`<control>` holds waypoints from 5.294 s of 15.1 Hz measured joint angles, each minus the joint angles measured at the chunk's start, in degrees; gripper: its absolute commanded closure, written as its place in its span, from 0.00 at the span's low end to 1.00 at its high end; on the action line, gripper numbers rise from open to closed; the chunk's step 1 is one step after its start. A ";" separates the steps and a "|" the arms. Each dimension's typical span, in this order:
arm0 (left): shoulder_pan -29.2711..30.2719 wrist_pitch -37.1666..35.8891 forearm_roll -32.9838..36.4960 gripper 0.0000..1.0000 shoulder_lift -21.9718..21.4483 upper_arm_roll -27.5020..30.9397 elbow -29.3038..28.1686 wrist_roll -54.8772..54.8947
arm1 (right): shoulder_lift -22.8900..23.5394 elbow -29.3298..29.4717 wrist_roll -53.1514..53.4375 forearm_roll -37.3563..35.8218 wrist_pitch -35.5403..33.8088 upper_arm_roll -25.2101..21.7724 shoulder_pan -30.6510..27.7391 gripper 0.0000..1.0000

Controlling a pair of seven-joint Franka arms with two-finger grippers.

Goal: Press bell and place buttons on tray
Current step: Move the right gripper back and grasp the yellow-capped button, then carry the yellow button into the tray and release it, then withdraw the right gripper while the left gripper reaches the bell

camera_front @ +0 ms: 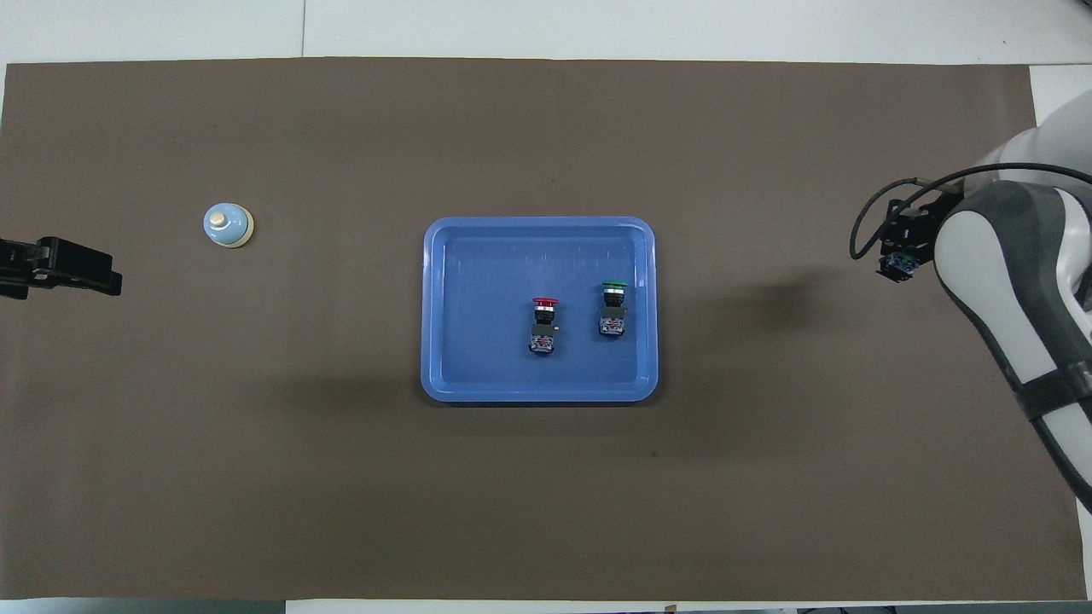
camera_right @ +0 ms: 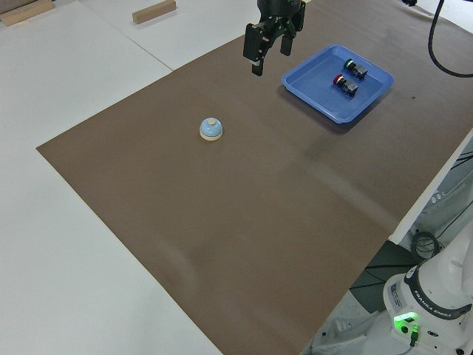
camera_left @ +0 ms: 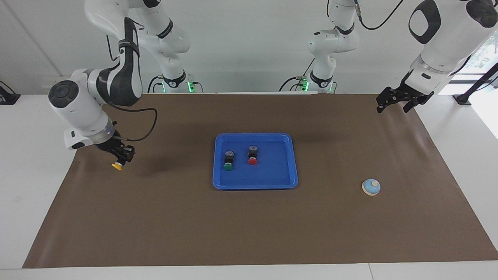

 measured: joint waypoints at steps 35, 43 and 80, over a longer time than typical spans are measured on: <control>0.00 0.00 0.00 0.00 0.00 0.00 0.00 0.00 | 21.35 10.53 33.58 1.71 20.06 -0.31 44.77 0.00; 0.00 0.00 0.00 0.00 0.00 0.00 0.00 0.00 | 8.75 12.19 24.87 1.63 5.52 -2.16 32.27 0.00; 0.16 27.62 -0.27 1.00 22.05 0.35 1.80 0.23 | -15.61 6.62 -18.32 0.20 -20.95 -1.40 1.23 0.00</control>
